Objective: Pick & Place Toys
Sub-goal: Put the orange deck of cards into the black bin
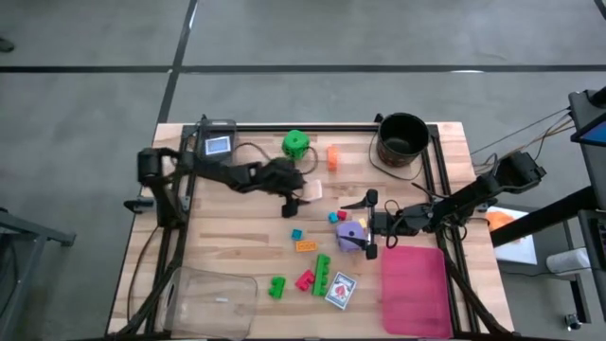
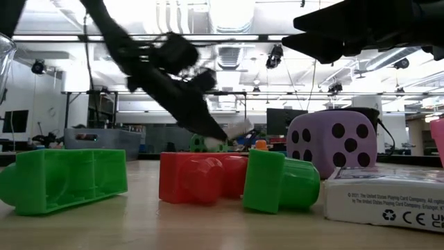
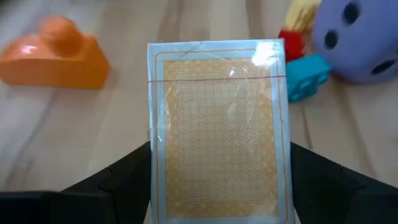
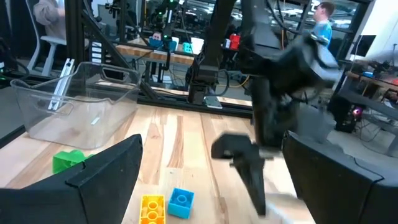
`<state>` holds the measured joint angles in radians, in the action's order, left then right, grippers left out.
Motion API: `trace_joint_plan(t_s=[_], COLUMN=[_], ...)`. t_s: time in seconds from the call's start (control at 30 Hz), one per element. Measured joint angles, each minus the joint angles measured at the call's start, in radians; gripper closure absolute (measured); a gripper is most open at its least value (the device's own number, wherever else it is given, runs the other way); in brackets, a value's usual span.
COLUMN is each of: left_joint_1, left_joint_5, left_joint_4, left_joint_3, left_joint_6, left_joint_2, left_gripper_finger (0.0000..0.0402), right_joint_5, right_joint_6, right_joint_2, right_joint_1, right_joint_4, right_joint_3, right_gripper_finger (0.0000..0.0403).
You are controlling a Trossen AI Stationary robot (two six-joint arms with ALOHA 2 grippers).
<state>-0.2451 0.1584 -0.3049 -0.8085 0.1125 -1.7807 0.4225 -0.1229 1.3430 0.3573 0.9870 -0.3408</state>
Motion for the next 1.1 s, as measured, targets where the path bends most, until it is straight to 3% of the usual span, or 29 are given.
trace_joint_plan(t_s=[0.17,0.33,0.6,0.83,1.1], left_joint_1=[-0.004,-0.019,-0.062,-0.184,-0.337], left_joint_5=[-0.011,-0.074,-0.174,-0.304,-0.439], left_joint_4=[-0.235,-0.354,-0.403,-0.327,-0.208], left_joint_3=[0.217,0.399,0.615,0.695,0.698], left_joint_6=[-0.070,-0.118,-0.159,-0.184,-0.278], left_joint_2=[0.193,0.399,0.664,0.811,0.887], left_gripper_finger=[0.0104,0.0104,0.0104,0.0104,0.0104], right_joint_5=[0.000,0.000,0.000,0.000,0.000], right_joint_6=[0.000,0.000,0.010,0.012,0.012], right_joint_2=[0.000,0.000,0.000,0.000,0.000], right_joint_1=[0.000,0.000,0.000,0.000,0.000], right_joint_4=[0.000,0.000,0.000,0.000,0.000], right_joint_3=[0.000,0.001,0.001,0.001,0.001], right_gripper_finger=[0.0018,0.0018,0.0018,0.0018,0.0018])
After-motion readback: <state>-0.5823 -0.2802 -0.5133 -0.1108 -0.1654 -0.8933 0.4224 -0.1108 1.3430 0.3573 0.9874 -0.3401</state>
